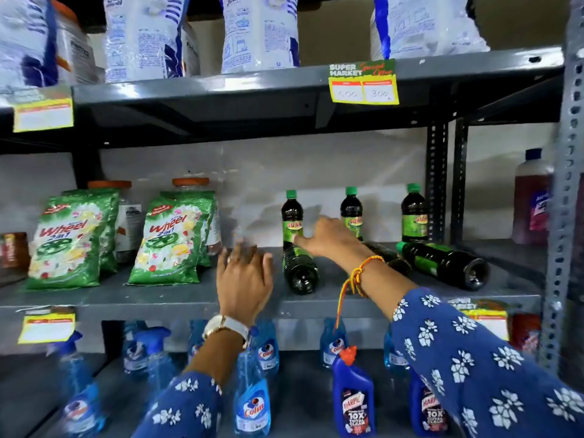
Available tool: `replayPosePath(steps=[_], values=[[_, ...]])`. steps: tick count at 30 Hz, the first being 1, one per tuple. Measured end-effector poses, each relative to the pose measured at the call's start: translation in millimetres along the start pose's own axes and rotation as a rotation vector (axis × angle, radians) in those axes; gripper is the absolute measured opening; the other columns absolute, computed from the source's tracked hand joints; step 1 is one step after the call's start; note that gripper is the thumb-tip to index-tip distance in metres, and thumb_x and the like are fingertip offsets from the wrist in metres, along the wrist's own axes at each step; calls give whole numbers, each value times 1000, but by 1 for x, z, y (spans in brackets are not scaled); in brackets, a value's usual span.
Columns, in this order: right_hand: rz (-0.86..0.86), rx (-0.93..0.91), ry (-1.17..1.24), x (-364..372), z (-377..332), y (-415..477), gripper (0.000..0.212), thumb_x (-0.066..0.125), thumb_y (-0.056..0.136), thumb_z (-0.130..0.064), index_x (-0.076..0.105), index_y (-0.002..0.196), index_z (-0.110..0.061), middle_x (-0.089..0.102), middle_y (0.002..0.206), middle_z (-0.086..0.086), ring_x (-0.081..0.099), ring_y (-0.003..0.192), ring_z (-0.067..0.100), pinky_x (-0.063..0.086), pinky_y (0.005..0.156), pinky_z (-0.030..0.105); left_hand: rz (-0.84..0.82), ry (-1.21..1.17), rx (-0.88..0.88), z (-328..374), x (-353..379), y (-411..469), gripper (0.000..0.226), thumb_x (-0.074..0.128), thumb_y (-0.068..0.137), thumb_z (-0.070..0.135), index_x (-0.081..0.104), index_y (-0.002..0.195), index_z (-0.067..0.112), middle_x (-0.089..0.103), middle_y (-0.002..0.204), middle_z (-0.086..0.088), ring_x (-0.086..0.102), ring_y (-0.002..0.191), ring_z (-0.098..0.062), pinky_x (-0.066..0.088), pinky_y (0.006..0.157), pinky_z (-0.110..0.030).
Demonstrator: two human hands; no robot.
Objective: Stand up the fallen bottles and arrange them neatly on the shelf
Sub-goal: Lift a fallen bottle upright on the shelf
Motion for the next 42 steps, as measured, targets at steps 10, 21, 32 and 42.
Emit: replayPosePath(steps=[10, 21, 32, 42], values=[[-239, 204, -455, 76, -17, 26, 62, 68, 67, -54, 55, 112, -13, 61, 108, 5, 58, 100, 26, 46, 82, 34, 106, -53, -7, -23, 47, -50, 34, 38, 88, 24, 69, 78, 12, 71, 78, -5, 64, 68, -27, 44, 69, -36], [252, 95, 229, 76, 22, 6, 67, 59, 67, -64, 41, 106, -12, 66, 98, 18, 60, 90, 40, 48, 71, 42, 222, -61, 29, -25, 54, -51, 31, 39, 86, 23, 66, 78, 10, 68, 73, -7, 61, 64, -28, 35, 68, -37], [145, 108, 431, 93, 30, 11, 99, 67, 45, -74, 28, 120, -23, 46, 122, 6, 52, 107, 29, 46, 89, 45, 220, -75, 14, -25, 55, -51, 30, 39, 86, 22, 66, 79, 11, 67, 72, -7, 59, 64, -27, 35, 69, -37], [54, 111, 724, 105, 42, 23, 91, 82, 57, -33, 22, 123, -17, 51, 116, 8, 52, 104, 23, 44, 86, 30, 211, -59, -5, -26, 58, -53, 33, 38, 87, 23, 67, 81, 9, 68, 74, -9, 59, 65, -28, 37, 72, -38]])
Point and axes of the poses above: each hand's wrist, its own y-axis towards the middle knuckle, its own x-axis out of the palm, z = x × y, the point moved 6 cm from there along y, towards the middle knuckle
